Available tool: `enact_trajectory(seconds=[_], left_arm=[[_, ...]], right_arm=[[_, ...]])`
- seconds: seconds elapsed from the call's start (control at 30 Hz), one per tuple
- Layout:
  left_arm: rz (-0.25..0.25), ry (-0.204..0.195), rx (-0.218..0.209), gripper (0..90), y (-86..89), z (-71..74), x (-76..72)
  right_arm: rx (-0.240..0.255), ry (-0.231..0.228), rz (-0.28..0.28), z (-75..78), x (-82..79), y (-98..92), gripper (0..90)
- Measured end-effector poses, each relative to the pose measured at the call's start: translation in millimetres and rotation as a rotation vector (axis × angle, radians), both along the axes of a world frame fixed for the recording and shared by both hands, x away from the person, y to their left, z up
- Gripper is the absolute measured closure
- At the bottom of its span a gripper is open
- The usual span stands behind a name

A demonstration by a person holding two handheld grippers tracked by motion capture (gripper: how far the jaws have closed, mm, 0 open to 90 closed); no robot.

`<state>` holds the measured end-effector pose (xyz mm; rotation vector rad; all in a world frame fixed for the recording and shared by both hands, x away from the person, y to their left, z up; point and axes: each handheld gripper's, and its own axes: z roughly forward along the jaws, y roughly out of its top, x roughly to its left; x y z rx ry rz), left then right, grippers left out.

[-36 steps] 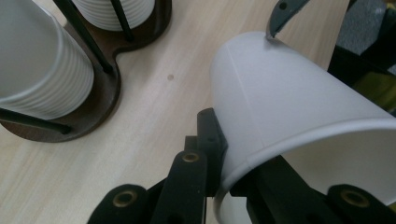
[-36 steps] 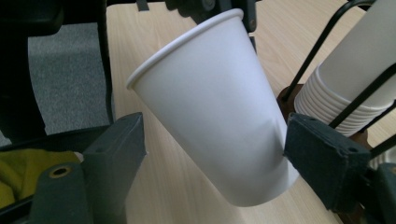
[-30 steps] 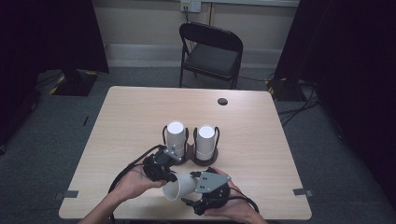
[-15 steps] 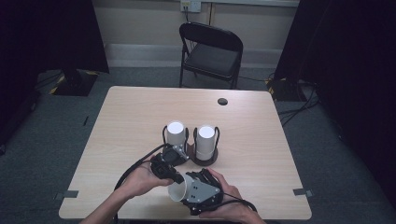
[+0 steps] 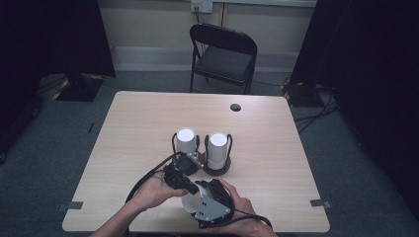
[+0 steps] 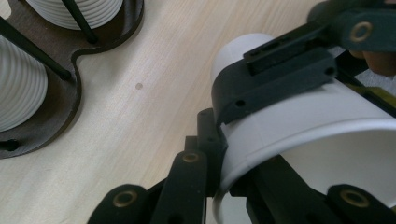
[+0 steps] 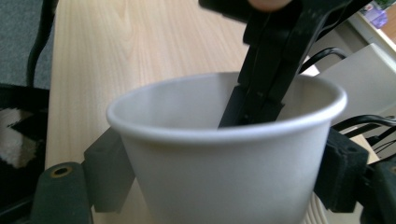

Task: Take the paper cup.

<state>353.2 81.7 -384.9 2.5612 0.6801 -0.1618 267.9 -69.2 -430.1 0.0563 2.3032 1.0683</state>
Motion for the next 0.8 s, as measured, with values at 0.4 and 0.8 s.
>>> enact_trajectory(seconds=[0.4,0.8], left_arm=[[0.052,0.01,-0.03,87.5,-3.4,-3.4,0.6],[0.053,0.013,-0.03,86.1,-2.6,-6.0,2.2]], right_arm=[[0.032,0.002,-0.03,3.2,-1.0,-0.1,18.7],[0.036,0.019,-0.035,3.5,0.0,-0.8,21.0]])
